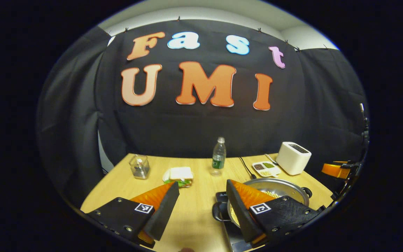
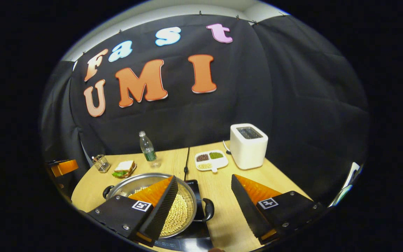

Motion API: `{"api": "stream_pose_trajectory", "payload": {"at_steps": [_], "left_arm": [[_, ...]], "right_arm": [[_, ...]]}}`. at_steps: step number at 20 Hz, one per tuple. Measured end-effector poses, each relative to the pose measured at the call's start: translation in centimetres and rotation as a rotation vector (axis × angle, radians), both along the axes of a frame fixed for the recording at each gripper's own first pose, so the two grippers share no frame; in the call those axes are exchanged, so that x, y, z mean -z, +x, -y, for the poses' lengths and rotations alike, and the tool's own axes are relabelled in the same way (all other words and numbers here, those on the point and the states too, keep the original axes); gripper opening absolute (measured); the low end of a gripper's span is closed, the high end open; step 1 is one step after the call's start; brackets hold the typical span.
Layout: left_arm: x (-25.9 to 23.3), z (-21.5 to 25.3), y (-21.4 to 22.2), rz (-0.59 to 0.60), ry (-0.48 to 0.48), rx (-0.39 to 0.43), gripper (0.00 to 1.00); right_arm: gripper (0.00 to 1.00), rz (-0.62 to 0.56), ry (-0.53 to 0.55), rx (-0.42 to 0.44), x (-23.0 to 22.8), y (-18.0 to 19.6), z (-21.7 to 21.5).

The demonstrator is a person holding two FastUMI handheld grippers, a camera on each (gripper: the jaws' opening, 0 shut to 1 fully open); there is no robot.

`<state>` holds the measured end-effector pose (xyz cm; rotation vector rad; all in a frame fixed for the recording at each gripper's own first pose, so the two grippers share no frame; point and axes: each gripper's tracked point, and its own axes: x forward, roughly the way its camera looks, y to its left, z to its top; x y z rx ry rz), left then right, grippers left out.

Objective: First push the handle of the pot to place it horizontally, then grasp the pot with both hands and set it on the induction cooktop.

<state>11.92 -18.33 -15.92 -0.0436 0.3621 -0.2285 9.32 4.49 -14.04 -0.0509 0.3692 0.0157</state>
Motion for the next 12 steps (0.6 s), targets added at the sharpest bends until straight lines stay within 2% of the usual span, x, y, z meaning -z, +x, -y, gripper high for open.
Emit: {"api": "stream_pose_trajectory", "payload": {"at_steps": [6, 12], "left_arm": [[-13.2, -5.8, -1.9, 0.209, 0.003, -0.096, 0.85], [-20.8, -11.2, -5.6, 0.318, 0.027, -0.177, 0.85]], "right_arm": [[0.95, 0.204, -0.021, -0.051, -12.2, -2.9, -0.3], [0.95, 0.353, -0.017, -0.068, -20.1, -5.7, 1.0]]}}
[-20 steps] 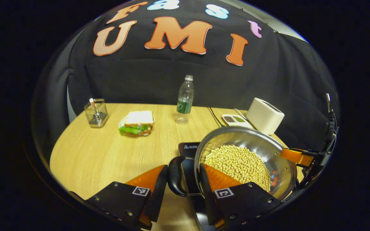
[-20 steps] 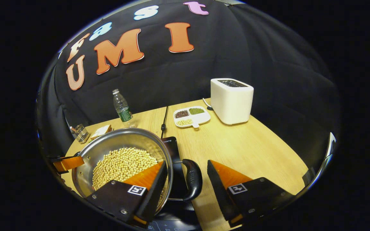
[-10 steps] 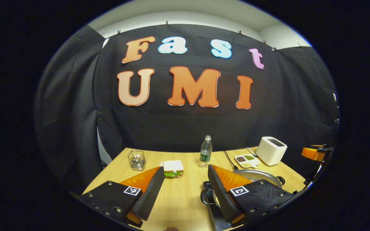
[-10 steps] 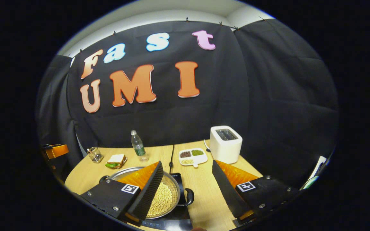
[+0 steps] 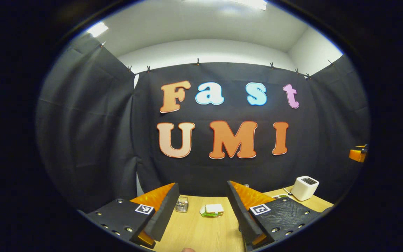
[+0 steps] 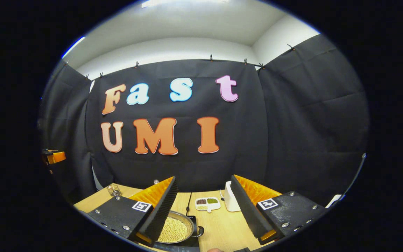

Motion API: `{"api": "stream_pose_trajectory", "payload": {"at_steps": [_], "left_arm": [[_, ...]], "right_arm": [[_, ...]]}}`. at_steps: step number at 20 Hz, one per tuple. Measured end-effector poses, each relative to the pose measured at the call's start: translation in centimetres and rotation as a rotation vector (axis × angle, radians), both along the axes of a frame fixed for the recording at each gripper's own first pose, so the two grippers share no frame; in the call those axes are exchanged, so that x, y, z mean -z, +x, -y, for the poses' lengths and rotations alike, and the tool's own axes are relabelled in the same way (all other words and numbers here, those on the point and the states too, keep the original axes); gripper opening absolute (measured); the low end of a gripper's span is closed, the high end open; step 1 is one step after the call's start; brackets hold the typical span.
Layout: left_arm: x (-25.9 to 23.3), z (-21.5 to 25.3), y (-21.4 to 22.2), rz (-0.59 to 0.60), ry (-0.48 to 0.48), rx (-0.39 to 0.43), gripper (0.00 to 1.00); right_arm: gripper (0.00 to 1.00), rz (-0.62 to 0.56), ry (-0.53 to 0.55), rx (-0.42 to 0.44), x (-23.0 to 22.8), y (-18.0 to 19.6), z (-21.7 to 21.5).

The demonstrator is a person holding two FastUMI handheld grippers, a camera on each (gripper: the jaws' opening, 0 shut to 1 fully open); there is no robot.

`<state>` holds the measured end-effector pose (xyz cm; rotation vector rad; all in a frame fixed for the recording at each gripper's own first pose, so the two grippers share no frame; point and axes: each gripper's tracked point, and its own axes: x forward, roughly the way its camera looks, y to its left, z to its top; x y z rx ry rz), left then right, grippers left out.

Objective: First push the handle of the pot to place it horizontally, then grasp the pot with both hands and set it on the induction cooktop.

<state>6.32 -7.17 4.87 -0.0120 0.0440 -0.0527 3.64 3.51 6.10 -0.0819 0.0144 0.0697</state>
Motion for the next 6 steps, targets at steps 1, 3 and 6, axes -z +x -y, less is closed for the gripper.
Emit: {"api": "stream_pose_trajectory", "payload": {"at_steps": [1, 3, 6], "left_arm": [[-0.7, -0.6, -0.5, 0.018, 0.005, -0.010, 0.85], [-1.7, -1.4, -1.5, 0.035, 0.005, -0.027, 0.84], [-1.5, -1.5, -2.1, 0.031, 0.001, -0.028, 0.85]], "right_arm": [[0.94, 0.024, -0.007, 0.009, -0.9, -0.3, 0.5], [0.95, 0.056, -0.015, 0.016, -2.1, -1.1, 1.0], [0.94, 0.061, 0.005, 0.006, -2.4, -1.9, 1.1]]}}
